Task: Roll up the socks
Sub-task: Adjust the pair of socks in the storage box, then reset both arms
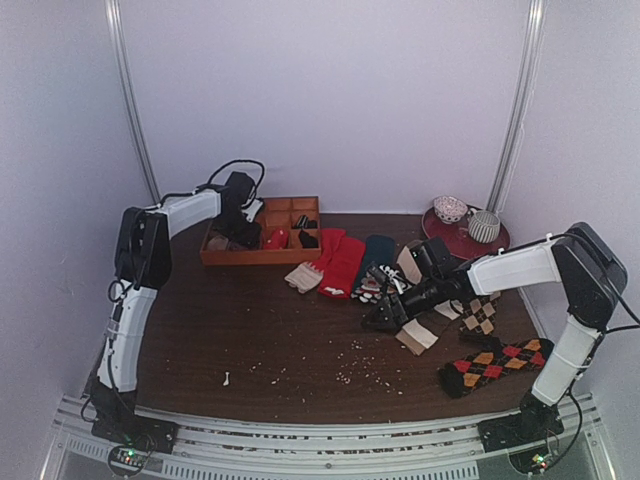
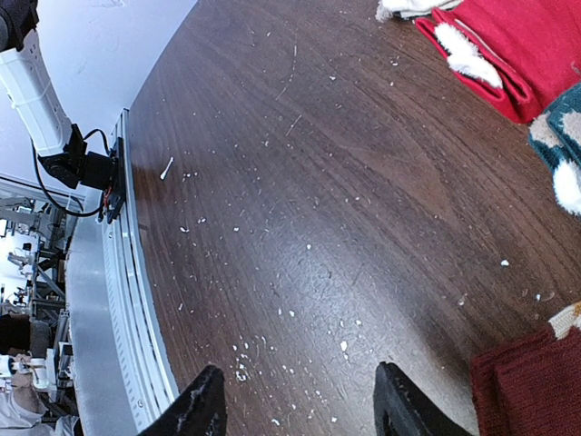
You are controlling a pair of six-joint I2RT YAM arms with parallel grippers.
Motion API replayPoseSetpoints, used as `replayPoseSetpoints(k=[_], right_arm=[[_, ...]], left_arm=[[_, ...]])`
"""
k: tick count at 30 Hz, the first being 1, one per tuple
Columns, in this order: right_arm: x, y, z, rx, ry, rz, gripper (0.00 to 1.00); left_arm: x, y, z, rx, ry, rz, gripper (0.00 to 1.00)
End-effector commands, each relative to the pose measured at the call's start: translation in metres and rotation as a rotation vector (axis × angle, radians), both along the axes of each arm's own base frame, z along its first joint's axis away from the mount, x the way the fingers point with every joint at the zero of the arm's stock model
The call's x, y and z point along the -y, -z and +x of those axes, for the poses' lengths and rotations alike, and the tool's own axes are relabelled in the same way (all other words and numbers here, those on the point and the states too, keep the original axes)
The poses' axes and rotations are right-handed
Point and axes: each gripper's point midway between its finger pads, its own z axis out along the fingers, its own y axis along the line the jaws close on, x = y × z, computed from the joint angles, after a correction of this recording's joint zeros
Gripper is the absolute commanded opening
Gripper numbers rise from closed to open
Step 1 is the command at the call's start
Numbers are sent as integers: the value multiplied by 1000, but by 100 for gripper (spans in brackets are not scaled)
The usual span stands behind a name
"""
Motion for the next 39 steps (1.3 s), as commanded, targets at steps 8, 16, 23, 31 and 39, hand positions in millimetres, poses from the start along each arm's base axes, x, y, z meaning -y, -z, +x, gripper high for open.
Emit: replayPoseSetpoints(k=[8, 16, 23, 31, 39], right_arm=[[-1, -22, 10, 47, 13, 13, 56], [2, -48, 27, 135, 35, -37, 59], [23, -77, 60, 239, 144, -103, 100], [88, -98, 115, 385, 552, -355, 100], [116, -108, 127, 456, 688, -445, 100]], left_arm=[[2, -82, 21, 234, -24, -48, 98], [6, -152, 9, 342, 0, -129, 98], [-6, -201, -35, 456, 11, -188, 98], [-45, -185, -95, 465, -73, -141, 98], [-66, -192, -143, 540, -115, -187, 98]])
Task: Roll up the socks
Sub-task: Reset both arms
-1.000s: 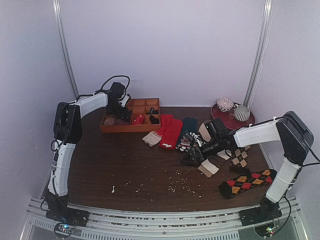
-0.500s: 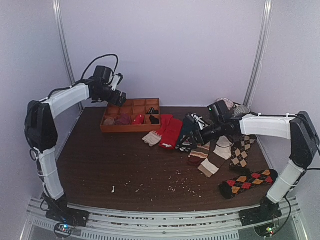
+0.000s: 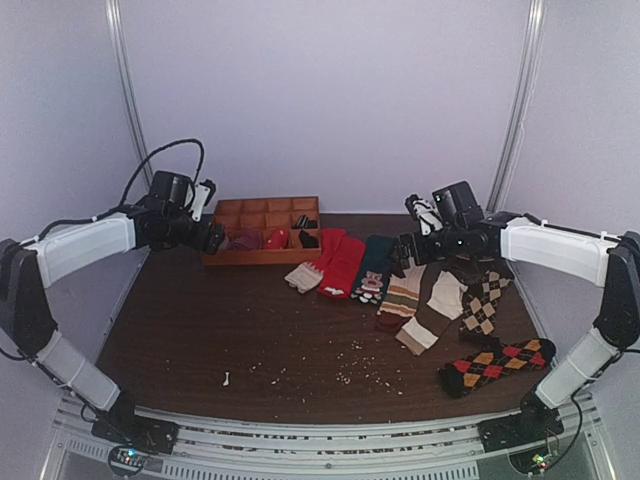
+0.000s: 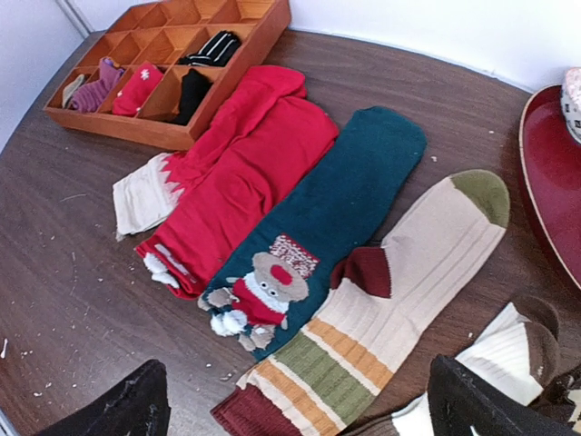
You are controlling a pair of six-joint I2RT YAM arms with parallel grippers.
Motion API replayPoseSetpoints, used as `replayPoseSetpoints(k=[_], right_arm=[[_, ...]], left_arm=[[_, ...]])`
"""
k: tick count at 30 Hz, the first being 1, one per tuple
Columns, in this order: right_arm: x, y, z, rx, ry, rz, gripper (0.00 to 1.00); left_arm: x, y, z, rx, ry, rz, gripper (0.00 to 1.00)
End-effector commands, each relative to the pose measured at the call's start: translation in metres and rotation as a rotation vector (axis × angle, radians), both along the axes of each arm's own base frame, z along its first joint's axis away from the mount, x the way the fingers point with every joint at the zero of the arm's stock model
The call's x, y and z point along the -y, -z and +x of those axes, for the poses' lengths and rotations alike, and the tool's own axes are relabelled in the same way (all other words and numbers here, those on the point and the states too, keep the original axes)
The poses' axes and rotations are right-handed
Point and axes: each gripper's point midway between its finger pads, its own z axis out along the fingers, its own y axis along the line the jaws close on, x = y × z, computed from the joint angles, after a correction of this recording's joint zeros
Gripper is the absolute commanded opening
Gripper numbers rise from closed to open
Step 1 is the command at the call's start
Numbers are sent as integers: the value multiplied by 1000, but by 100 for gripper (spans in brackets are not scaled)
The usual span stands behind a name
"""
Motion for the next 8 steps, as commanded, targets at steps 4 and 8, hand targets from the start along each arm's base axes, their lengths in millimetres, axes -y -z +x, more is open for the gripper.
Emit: replayPoseSetpoints(k=[4, 8], right_arm=[[32, -17, 13, 71, 159, -87, 100], [35, -23, 17, 89, 176, -101, 100]], left_arm=[[-9, -42, -7, 185, -61, -82, 98], [-14, -40, -7, 197, -87, -77, 98]])
